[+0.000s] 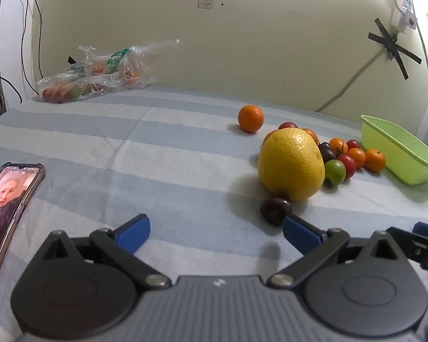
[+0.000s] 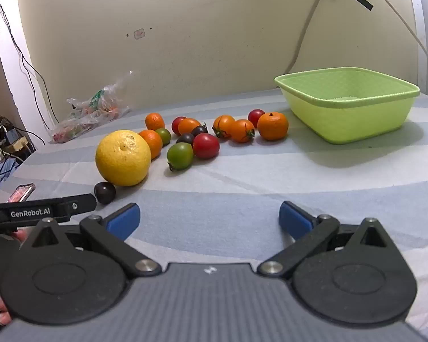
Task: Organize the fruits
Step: 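Reach the left gripper to the yellow grapefruit and close on it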
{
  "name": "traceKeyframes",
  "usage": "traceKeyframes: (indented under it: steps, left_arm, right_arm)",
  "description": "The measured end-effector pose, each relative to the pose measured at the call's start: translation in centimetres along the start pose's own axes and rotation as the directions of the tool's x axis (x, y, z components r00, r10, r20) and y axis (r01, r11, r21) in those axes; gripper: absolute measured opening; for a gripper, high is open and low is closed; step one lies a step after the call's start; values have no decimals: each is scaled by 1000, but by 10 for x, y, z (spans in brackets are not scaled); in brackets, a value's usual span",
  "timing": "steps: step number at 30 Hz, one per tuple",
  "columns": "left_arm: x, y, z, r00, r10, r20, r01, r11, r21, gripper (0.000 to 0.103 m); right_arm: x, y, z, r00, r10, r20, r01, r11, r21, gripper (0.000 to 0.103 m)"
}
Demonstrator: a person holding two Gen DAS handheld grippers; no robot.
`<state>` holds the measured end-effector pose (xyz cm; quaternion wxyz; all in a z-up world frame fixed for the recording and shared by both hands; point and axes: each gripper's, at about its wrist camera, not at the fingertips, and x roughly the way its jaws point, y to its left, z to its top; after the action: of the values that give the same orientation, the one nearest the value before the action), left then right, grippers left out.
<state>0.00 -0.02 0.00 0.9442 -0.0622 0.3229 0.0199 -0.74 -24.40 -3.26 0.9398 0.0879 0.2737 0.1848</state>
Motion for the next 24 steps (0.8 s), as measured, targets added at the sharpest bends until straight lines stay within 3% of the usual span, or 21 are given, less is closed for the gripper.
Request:
traceKeyframes:
  steps: [8, 16, 17, 20, 24]
  left_arm:
    - [6, -7, -2, 1000, 20, -14, -19, 999, 51, 103]
    - [-2, 7, -1, 998, -66, -24, 67, 997, 42, 103]
    - [-4, 9, -3, 997, -78, -19, 78, 996, 35, 103]
    - [-11, 25, -6, 991, -131, 21, 132, 990, -48, 103]
    - [-14, 49, -4, 986, -153, 68, 163, 972, -172, 103]
  right_arm:
    - [-1, -3, -2, 1000, 21, 11, -22, 999, 32, 103]
    - [-2, -1, 3, 1000, 25, 2, -25, 999, 24, 103]
    - [-2, 0, 5, 1000, 23, 0, -23, 999, 23, 101]
    - [0, 11, 21, 998, 61, 4, -61, 998, -32, 70]
    - [3, 42, 53, 988, 149, 50, -140, 979, -148, 67]
